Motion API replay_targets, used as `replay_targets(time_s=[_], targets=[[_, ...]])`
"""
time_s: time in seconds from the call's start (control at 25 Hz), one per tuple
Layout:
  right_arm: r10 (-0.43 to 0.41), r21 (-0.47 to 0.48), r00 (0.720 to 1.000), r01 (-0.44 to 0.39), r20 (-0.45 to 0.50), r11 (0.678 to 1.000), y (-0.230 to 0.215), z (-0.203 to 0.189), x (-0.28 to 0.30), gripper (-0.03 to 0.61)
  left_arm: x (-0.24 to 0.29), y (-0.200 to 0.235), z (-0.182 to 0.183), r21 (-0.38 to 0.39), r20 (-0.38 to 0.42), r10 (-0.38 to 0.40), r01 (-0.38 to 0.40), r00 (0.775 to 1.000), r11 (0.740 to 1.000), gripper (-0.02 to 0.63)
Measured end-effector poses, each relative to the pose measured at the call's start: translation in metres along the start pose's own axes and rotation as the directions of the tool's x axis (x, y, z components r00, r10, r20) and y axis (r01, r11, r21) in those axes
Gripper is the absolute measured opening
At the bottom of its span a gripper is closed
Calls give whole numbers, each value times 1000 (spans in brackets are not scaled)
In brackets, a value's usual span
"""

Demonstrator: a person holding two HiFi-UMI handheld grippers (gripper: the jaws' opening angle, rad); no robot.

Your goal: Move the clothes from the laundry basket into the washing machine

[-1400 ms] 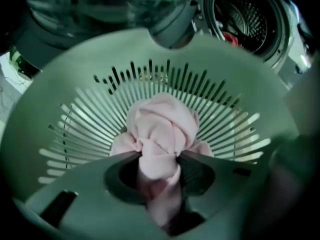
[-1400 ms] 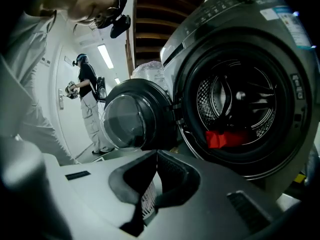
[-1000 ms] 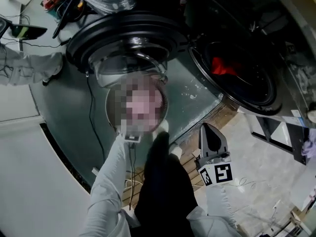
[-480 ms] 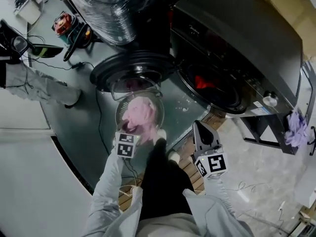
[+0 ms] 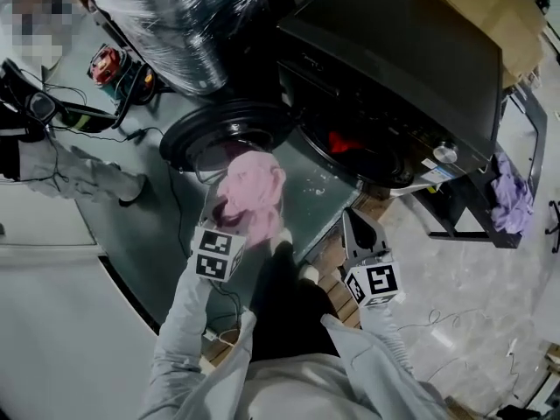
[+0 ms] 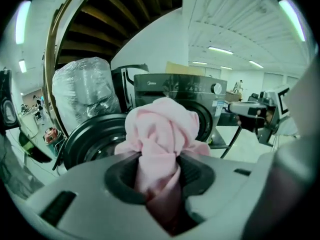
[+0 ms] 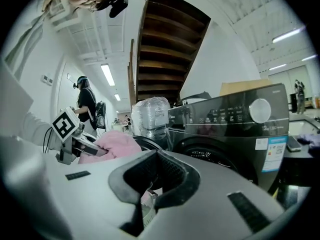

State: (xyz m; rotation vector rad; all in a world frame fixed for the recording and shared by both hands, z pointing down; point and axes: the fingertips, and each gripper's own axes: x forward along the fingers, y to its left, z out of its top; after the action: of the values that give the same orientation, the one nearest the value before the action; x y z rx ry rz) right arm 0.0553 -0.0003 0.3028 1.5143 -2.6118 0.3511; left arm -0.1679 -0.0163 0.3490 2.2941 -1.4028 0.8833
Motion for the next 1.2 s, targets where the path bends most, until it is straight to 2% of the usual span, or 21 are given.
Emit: replay_targets(time_s=[0.28,0.52,0.68,0.84,1.04,1.2], targets=[[-90,22,996,90,6,996,-33,-4,-19,17,44,-57,53,78,80,-124,118,989,990,153],[-197,32,980,196,23,980,-80,-31,-34,17,112,-117,79,146,130,-250,231,960,962,153],[-293,56,956,292,13,955,-118,-68,-49,17,173,-147,77,154,155,-309,286,938,946,153],[-364,73,932,362,4,929,-142,-109,-55,17,236,-160,66,166,193,-345,316,919,934,153],[-399,83,917,398,-6,914,-164,-166,-43,17,313,-166,64,191,247,-375,334,893,923,153],[-407,103,913,406,-12,908,-172,-210,-23,17,359,-163,68,213,316,-372,317,873,924,153]])
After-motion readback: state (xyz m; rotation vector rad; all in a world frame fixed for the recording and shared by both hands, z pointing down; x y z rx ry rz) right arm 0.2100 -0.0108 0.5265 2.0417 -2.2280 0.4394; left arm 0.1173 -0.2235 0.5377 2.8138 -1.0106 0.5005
